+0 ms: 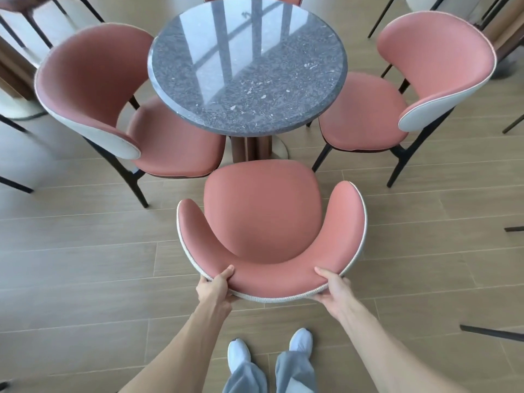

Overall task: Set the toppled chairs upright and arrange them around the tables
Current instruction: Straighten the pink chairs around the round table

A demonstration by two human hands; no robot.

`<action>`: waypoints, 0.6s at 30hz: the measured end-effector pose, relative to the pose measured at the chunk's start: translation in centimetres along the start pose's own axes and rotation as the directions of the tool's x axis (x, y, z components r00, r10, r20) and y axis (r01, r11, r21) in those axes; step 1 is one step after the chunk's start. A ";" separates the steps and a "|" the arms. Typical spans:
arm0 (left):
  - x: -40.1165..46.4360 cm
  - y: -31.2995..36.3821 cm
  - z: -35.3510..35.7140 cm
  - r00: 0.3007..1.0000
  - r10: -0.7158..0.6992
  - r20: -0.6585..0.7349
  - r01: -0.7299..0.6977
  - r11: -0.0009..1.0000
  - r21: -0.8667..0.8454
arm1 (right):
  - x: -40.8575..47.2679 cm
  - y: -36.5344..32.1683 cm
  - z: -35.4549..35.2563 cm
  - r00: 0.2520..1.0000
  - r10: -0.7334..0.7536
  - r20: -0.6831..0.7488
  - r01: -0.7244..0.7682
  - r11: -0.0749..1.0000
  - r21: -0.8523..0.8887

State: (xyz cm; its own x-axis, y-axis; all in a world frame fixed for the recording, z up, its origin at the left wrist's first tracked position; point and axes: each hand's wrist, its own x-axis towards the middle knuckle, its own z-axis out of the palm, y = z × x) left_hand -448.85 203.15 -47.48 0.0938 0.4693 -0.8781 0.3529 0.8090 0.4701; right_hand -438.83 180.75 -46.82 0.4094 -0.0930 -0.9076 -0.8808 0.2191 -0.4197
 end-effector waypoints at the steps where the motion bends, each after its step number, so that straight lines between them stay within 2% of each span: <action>1: 0.1 0.0 0.4 1.000 -0.003 -0.008 0.003 1.000 0.000 | 0.3 -0.5 0.2 1.000 -0.012 -0.006 0.012 1.000 -0.004; 7: 1.2 0.4 1.9 0.997 -0.065 -0.040 0.064 0.998 -0.013 | 1.2 -1.4 0.6 0.999 -0.040 -0.020 0.040 0.999 0.012; 11: 1.3 0.0 1.0 1.000 -0.019 -0.009 0.020 0.999 0.050 | 0.8 -0.8 0.7 0.998 -0.050 -0.027 0.051 0.998 0.034; 18: 0.7 0.5 0.5 0.999 -0.008 0.034 0.006 0.998 0.055 | -0.1 -0.5 0.6 0.999 -0.053 0.007 0.052 0.998 0.026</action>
State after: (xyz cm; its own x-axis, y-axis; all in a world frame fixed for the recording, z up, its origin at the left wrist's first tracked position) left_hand -448.10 203.69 -47.86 0.1227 0.4502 -0.8845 0.4046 0.7911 0.4588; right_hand -438.28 181.20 -46.55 0.4569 -0.0971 -0.8842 -0.8517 0.2391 -0.4663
